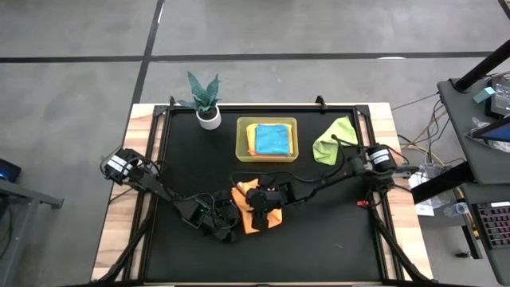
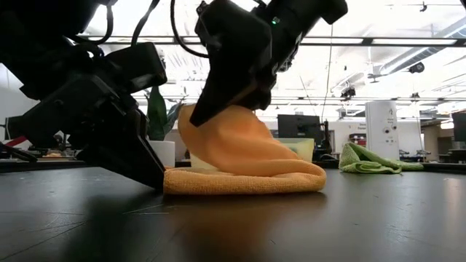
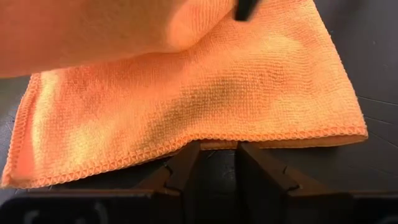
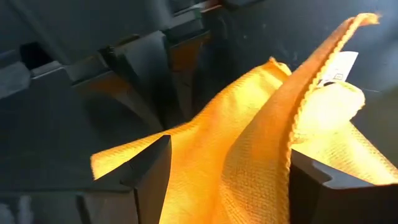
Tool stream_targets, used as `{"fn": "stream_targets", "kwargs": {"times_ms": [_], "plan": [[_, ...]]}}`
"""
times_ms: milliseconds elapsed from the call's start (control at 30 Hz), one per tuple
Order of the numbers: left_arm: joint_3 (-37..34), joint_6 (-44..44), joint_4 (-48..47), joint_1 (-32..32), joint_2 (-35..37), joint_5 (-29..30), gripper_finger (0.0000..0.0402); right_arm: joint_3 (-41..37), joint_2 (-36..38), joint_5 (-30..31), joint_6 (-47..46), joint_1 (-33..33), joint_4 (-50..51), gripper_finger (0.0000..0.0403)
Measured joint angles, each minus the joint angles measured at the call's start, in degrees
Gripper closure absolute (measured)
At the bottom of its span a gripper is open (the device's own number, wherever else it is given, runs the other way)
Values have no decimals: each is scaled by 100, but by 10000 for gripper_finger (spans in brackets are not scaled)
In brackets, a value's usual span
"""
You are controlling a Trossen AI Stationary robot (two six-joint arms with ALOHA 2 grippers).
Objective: Fold microfiber towels
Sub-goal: Fold the yellow towel on the table
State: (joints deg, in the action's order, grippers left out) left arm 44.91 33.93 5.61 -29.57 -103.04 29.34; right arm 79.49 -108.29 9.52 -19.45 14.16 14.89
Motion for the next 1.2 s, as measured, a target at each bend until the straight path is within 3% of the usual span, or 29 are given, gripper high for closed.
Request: {"fn": "stream_targets", "kwargs": {"times_ms": [200,400,633,767,900,1200], "plan": [[0,-2,2,1,0,-2,309,-5,120,12,-32,27,-83,184],[0,-4,2,1,0,1,309,-9,-257,122,226,16,-249,187],[0,4,3,7,0,1,309,-10,-496,497,263,21,-454,255],[0,5,3,9,0,1,309,-10,-496,279,277,16,-387,280],[0,7,4,11,2,0,309,-10,-487,122,71,-23,-261,251],[0,11,4,12,2,1,309,264,-455,26,170,-38,-97,123]]}}
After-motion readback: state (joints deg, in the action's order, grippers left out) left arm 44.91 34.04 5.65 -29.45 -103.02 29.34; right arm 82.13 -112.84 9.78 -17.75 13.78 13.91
